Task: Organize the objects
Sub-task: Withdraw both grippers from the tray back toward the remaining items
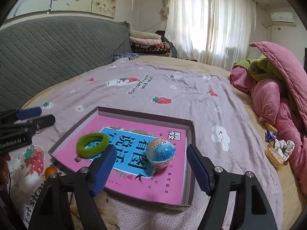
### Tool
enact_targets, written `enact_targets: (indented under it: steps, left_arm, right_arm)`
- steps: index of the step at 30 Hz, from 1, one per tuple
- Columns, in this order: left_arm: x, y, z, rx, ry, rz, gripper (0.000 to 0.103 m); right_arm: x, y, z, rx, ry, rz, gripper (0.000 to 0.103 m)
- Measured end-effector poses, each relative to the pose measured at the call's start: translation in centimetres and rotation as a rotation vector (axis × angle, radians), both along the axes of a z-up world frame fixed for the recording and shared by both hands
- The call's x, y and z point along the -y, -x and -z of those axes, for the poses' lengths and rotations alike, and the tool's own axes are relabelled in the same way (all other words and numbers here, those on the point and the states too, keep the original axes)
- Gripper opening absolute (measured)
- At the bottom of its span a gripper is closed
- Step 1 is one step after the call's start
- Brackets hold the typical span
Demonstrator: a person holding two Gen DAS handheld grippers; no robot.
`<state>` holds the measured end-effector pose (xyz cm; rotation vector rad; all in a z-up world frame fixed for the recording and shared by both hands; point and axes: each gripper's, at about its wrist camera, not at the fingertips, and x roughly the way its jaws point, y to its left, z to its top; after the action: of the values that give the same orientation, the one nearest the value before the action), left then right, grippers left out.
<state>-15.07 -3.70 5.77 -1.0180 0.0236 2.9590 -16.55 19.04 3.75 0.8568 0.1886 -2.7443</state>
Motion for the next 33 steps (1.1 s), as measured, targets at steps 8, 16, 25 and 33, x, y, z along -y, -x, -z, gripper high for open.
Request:
enact_targets:
  steps: [8, 16, 25, 33]
  left_arm:
    - [-0.3, -2.7, 1.3, 0.037, -0.01, 0.032, 0.062]
    - [0.1, -4.2, 1.4, 0.029, -0.004, 0.004, 0.071]
    - [-0.1, -5.8, 1.9, 0.042, -0.007, 0.003, 0.072]
    - [-0.5, -7.5, 2.5, 0.061, 0.011, 0.001, 0.073]
  right_arm:
    - [0.4, -2.8, -0.9, -0.037, 0.018, -0.028, 0.08]
    - [0.0, -4.8, -0.3, -0.024, 0.017, -0.026, 0.081]
    - [0.0, -6.3, 0.0, -0.012, 0.023, -0.021, 0.081]
    - [0.8, -8.2, 0.6, 0.003, 0.012, -0.033, 0.084]
